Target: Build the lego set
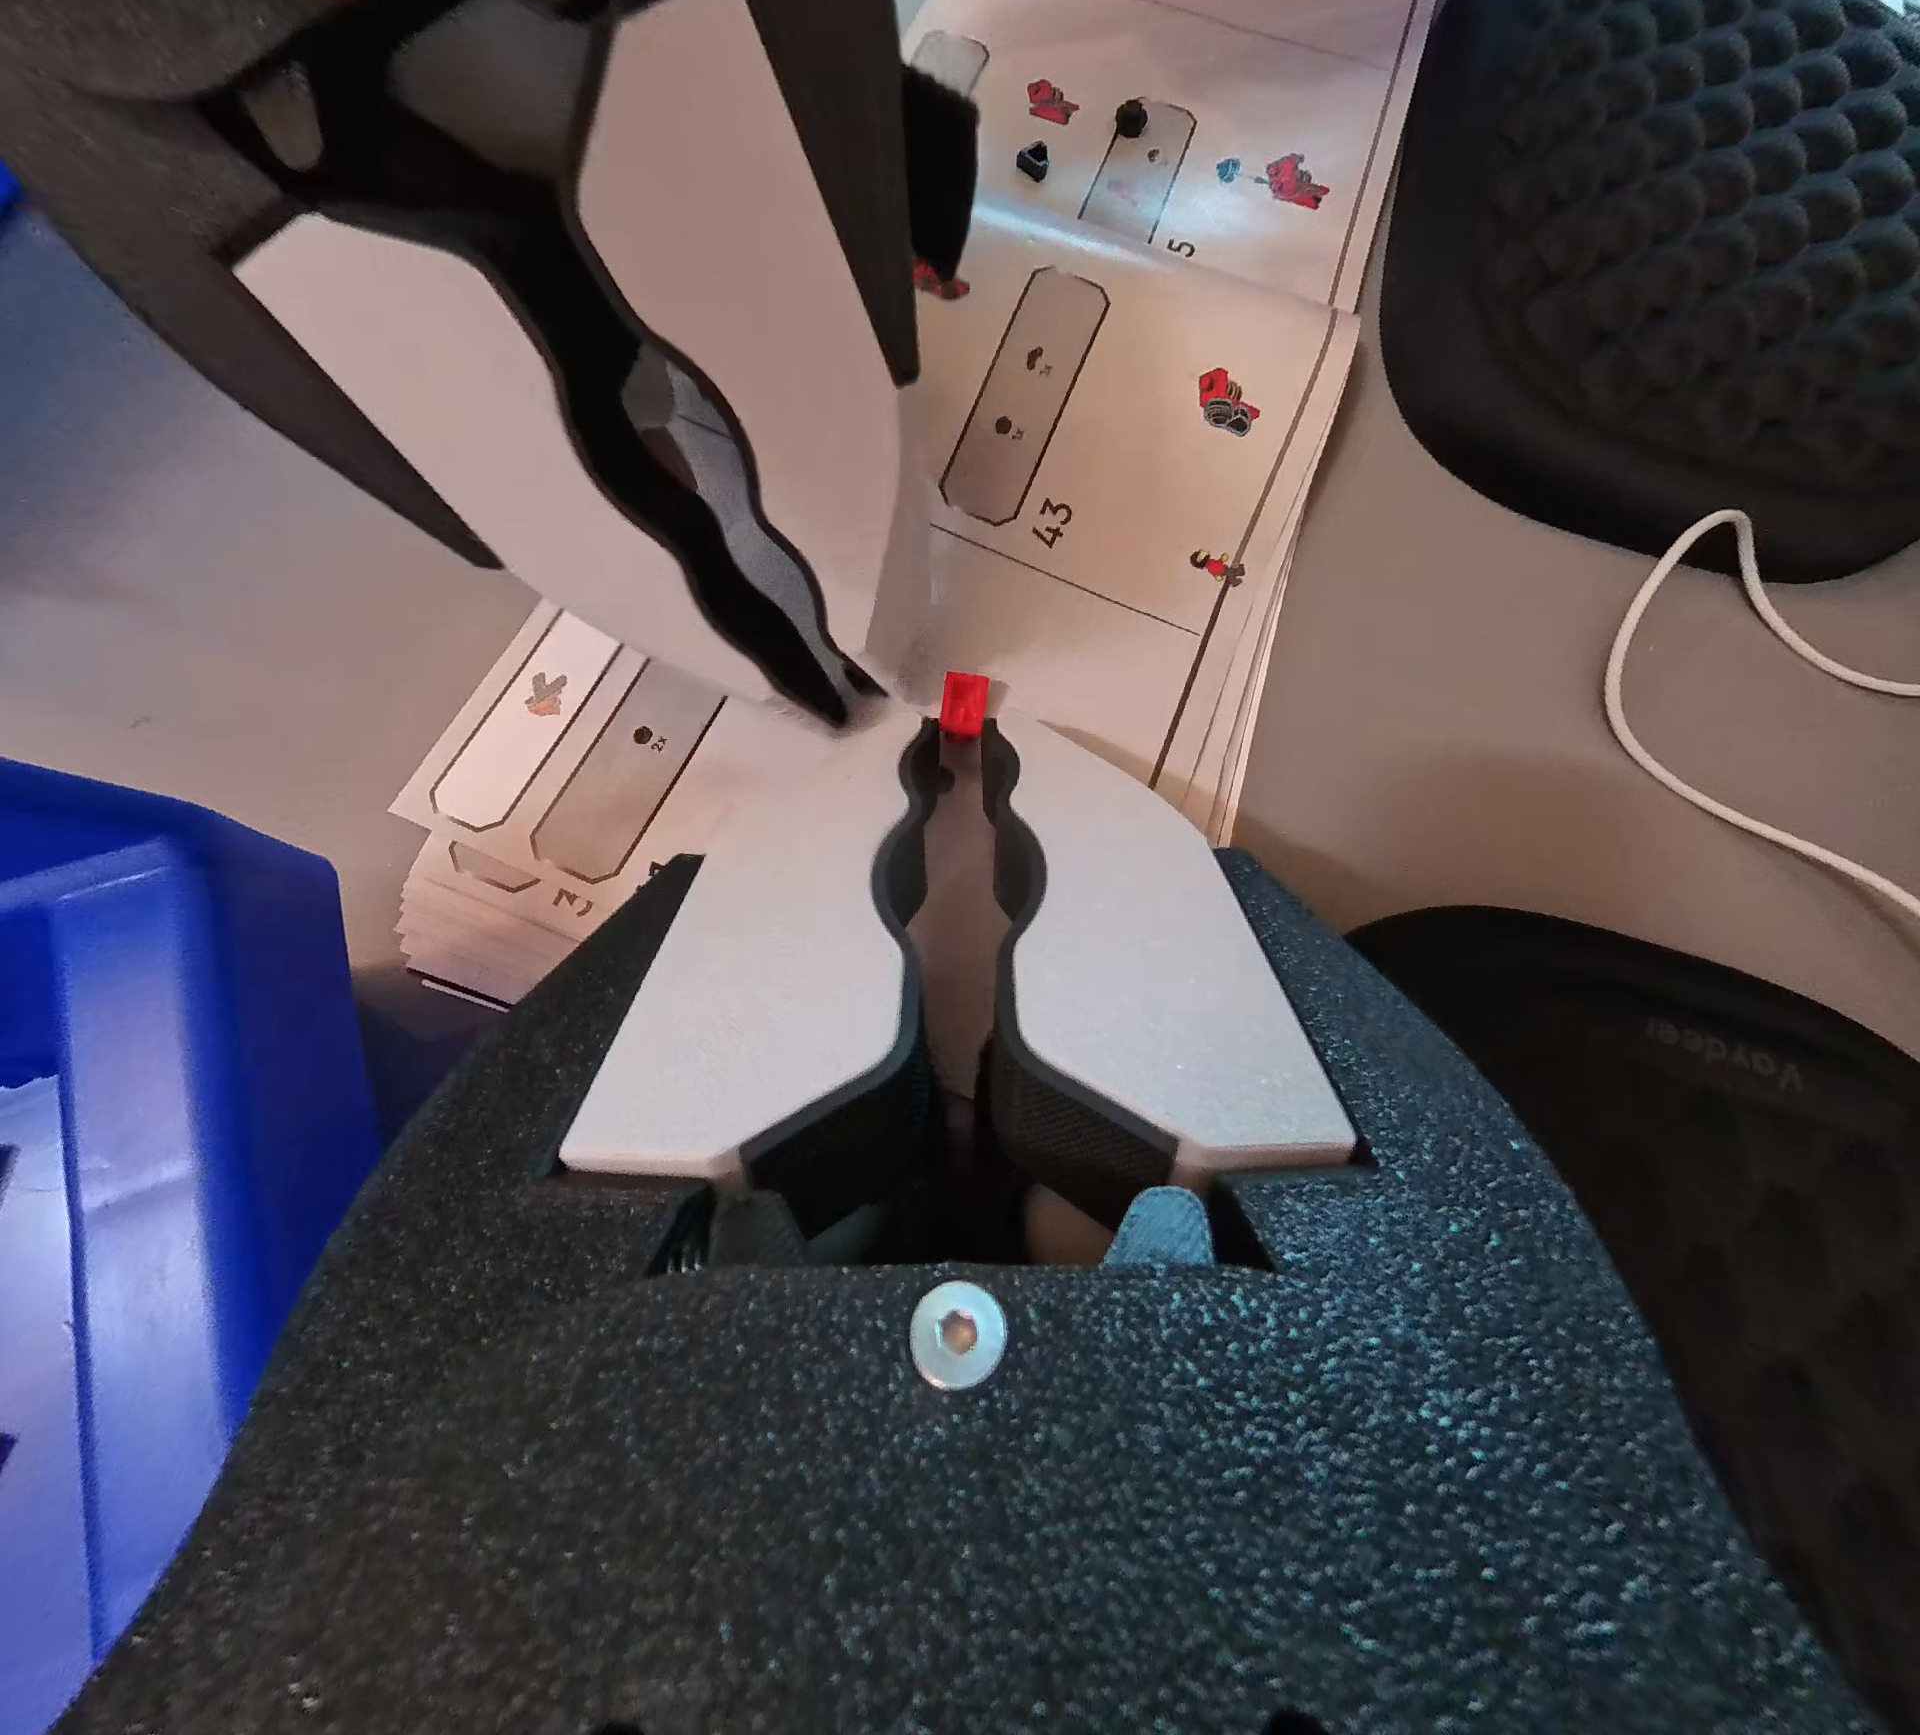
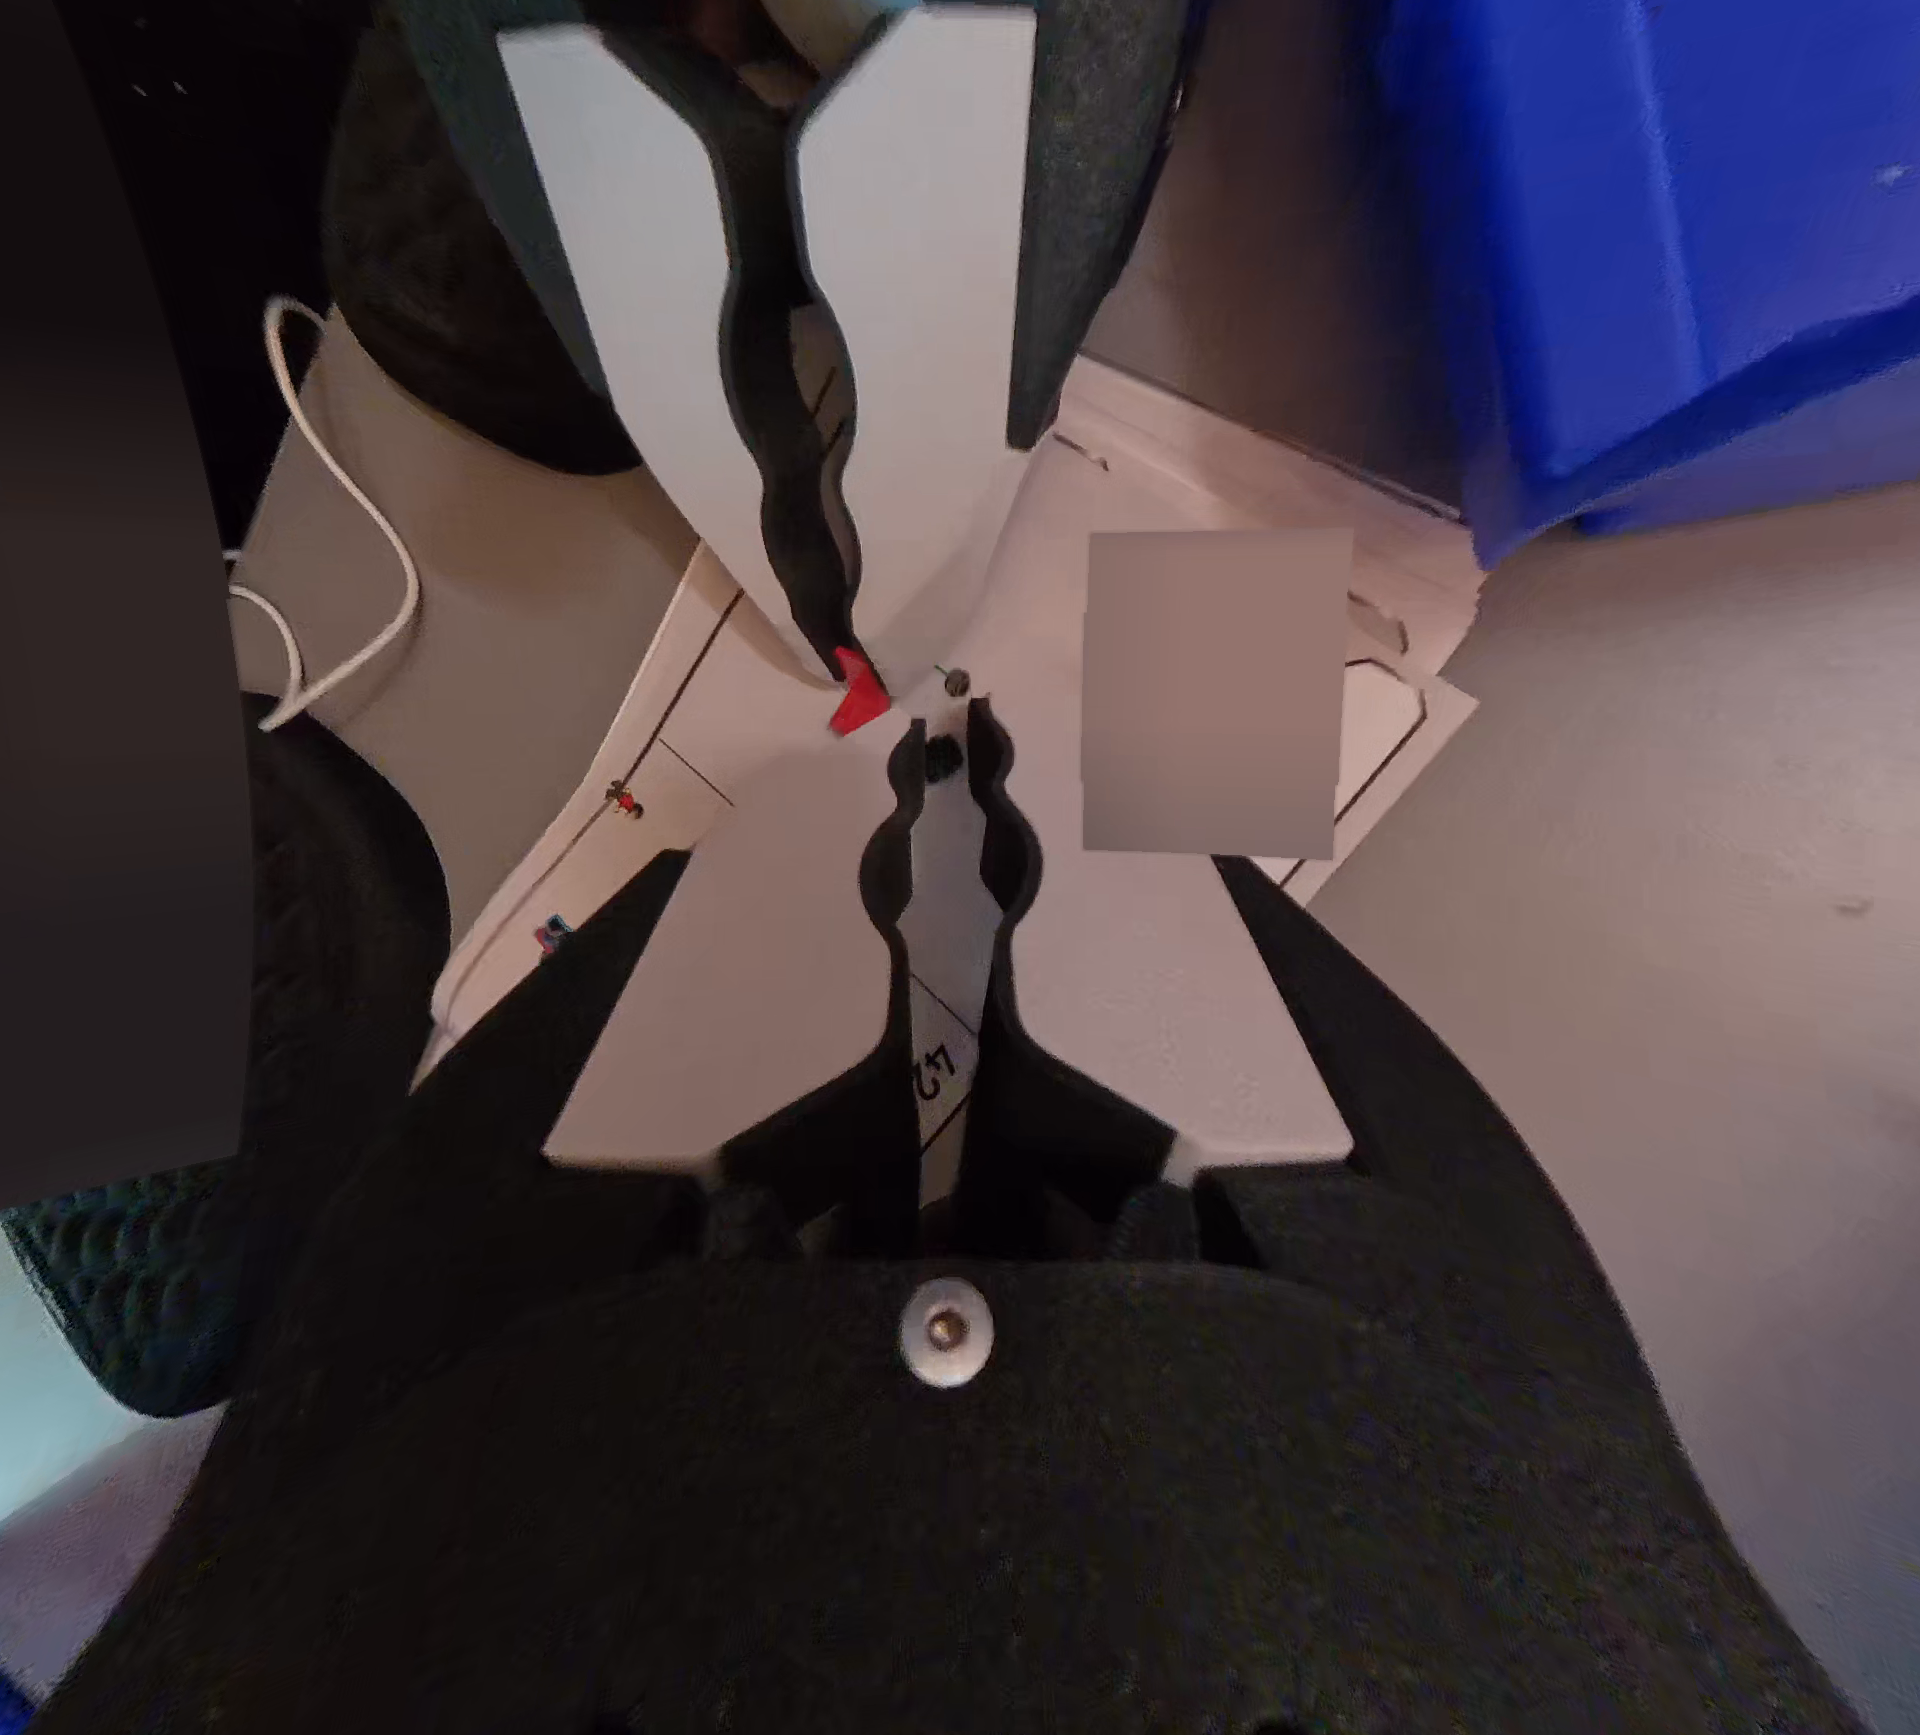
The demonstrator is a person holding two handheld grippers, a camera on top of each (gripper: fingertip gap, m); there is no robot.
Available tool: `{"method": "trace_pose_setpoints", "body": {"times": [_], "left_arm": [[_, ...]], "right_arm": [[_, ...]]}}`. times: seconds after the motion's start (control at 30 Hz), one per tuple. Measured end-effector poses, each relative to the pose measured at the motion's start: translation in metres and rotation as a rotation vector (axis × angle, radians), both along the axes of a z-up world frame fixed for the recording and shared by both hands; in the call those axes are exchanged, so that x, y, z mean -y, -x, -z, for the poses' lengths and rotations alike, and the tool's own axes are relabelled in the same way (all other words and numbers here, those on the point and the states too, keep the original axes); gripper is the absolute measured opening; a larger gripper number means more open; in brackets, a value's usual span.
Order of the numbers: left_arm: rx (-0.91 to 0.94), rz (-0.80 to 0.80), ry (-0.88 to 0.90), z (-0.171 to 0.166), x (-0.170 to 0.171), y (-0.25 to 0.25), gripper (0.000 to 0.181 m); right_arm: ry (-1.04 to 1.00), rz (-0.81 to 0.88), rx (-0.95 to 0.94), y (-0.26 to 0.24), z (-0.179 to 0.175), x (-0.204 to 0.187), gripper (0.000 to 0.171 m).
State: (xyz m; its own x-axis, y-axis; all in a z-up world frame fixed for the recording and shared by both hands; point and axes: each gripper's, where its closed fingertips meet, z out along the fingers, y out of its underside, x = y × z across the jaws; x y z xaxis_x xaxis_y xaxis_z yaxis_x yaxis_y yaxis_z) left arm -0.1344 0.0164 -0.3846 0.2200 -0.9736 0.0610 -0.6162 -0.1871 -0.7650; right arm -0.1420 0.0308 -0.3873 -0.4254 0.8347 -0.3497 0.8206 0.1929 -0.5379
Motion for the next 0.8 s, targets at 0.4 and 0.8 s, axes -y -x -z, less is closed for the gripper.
{"method": "trace_pose_setpoints", "body": {"times": [0.4,0.8], "left_arm": [[-0.003,0.001,-0.004,0.001,0.000,0.000,0.007],[-0.028,-0.006,-0.013,0.004,-0.001,0.000,0.006]], "right_arm": [[-0.223,0.129,-0.170,-0.030,-0.002,0.012,0.008],[-0.316,0.283,-0.217,-0.040,-0.015,-0.004,0.007]]}}
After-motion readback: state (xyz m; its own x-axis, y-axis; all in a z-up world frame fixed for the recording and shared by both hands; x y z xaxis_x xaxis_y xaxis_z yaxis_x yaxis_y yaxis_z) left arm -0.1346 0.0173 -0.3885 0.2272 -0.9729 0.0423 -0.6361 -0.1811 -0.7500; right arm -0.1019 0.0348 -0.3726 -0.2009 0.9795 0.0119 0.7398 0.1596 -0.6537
